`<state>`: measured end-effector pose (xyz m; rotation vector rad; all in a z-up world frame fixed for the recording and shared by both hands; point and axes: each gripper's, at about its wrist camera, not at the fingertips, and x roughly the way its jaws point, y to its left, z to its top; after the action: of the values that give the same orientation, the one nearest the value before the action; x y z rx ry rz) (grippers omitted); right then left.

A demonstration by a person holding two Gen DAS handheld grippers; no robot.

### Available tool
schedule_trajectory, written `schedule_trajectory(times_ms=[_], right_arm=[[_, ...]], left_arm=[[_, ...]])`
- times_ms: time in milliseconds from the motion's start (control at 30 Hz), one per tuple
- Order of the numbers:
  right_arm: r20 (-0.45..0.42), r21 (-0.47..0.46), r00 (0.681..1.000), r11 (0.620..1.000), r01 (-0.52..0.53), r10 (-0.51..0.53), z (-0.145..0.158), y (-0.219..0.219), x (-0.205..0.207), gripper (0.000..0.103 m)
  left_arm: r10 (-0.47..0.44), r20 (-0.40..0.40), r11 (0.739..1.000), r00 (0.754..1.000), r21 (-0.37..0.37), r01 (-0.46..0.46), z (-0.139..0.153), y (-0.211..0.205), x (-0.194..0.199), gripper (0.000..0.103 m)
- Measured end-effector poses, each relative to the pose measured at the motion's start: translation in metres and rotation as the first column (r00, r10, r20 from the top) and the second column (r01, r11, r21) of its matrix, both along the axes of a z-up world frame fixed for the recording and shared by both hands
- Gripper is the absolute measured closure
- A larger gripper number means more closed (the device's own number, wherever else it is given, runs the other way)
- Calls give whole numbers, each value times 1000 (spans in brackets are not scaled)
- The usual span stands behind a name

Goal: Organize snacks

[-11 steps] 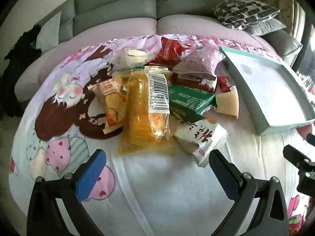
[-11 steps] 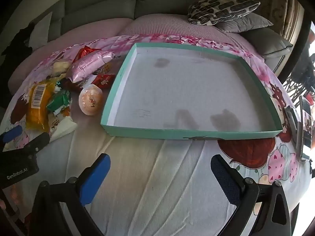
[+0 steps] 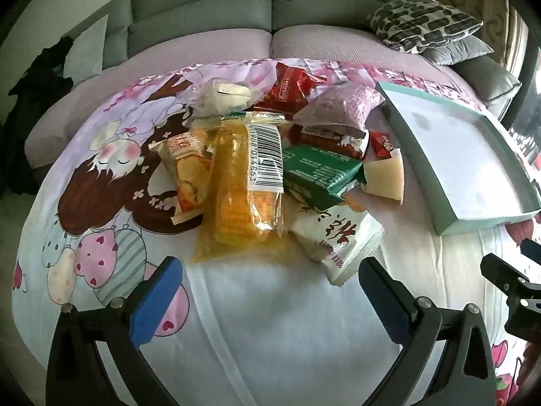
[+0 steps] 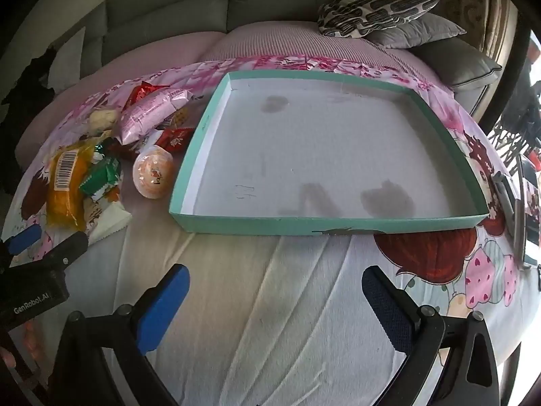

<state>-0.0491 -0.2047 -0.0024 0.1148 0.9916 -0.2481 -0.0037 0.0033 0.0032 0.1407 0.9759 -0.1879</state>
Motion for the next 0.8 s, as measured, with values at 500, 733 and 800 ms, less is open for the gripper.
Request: schedule_trajectory(times_ms=[500,733,800], right_arm=[[11,20,1000,1000,10,-11,0,0,-1,0],[12,21,1000,1000,10,-11,0,-1,-2,0],[12,23,1000,1000,11,-11,0,-1,-2,0]], left_arm=[[-11,17,1000,1000,7,11,3,-2,-6,0],[-14,12,1000,1000,10,14,2,-1,-6,0],[-13,12,1000,1000,10,13,1,-1,-6,0]])
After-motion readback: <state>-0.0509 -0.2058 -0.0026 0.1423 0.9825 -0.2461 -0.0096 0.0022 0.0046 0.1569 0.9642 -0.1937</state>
